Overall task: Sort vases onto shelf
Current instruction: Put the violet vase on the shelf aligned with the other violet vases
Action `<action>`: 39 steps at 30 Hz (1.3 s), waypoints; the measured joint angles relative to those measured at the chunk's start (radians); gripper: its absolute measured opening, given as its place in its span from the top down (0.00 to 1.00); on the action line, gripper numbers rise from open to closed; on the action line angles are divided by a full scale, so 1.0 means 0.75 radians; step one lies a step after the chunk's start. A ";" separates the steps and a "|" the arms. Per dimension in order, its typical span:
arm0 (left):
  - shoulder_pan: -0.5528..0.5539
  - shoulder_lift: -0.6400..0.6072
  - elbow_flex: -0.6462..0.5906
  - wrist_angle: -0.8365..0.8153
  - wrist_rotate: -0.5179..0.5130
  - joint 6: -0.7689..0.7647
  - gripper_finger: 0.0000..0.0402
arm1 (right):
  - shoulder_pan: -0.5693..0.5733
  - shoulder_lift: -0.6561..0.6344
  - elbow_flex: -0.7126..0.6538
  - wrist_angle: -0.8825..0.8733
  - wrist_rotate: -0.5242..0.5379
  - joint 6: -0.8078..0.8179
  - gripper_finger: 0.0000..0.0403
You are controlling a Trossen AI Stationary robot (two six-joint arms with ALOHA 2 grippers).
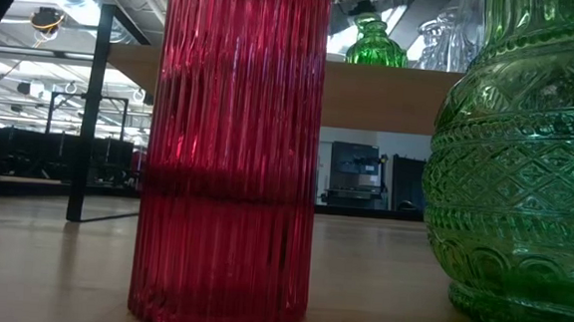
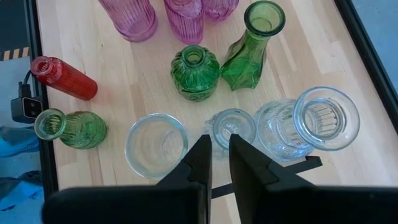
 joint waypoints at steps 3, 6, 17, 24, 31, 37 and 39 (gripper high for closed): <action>0.000 0.000 0.000 0.005 -0.020 -0.003 0.70 | 0.000 0.000 0.000 0.000 -0.011 0.000 0.90; 0.000 0.000 0.001 0.011 -0.024 -0.006 0.70 | 0.000 0.000 0.000 0.000 -0.014 0.000 0.90; -0.022 -0.159 0.004 0.031 -0.200 -0.073 0.71 | 0.000 0.001 0.000 0.068 -0.025 0.018 0.90; -0.251 -0.317 0.006 0.116 -0.543 -0.032 0.71 | 0.085 -0.003 0.000 0.393 -0.043 -0.094 0.90; -0.446 -0.315 -0.061 0.123 -0.641 -0.183 0.71 | 0.110 0.017 -0.073 0.777 -0.126 -0.229 0.90; -0.506 -0.295 -0.359 0.287 -0.629 -0.288 0.72 | 0.091 0.045 -0.192 0.922 -0.230 -0.246 0.90; -0.513 -0.296 -0.471 0.396 -0.621 -0.319 0.74 | 0.090 0.057 -0.212 0.928 -0.233 -0.247 0.90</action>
